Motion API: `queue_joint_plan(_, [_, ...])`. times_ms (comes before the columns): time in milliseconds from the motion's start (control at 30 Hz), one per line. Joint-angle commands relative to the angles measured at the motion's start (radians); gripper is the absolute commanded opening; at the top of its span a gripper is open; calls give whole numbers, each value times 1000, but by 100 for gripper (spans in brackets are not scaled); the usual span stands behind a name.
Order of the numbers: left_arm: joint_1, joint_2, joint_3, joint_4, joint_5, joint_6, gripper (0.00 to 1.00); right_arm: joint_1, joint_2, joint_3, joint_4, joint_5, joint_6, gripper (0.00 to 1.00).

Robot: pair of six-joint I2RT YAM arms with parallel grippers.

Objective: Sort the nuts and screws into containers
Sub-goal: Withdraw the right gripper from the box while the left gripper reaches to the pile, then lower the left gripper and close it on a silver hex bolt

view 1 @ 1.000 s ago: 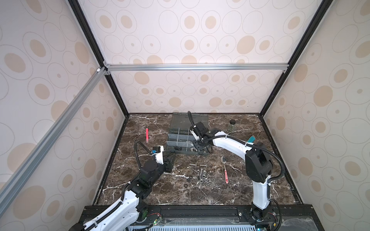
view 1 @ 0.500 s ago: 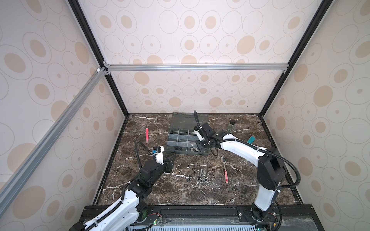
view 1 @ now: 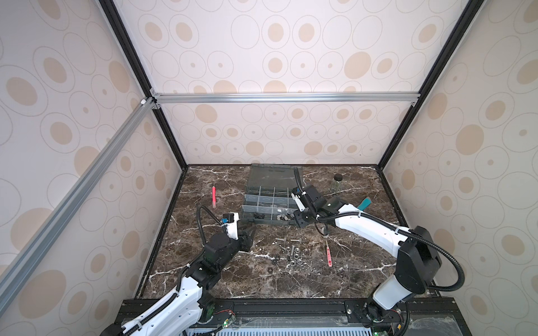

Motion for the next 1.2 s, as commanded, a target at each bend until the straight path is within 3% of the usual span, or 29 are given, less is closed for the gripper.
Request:
queue_joint_plan(0, [3, 32, 28, 33, 20, -13, 47, -7, -42, -48, 23, 6, 62, 41])
queue_joint_plan(300, [-9, 226, 108, 34, 95, -12, 51, -8, -148, -184, 45, 45, 167, 41])
queue_joint_plan(533, [-46, 388, 242, -108, 114, 22, 58, -7, -224, -265, 27, 78, 216, 41])
queue_joint_plan(1167, [-180, 765, 523, -348, 137, -31, 65, -7, -336, -387, 39, 90, 298, 42])
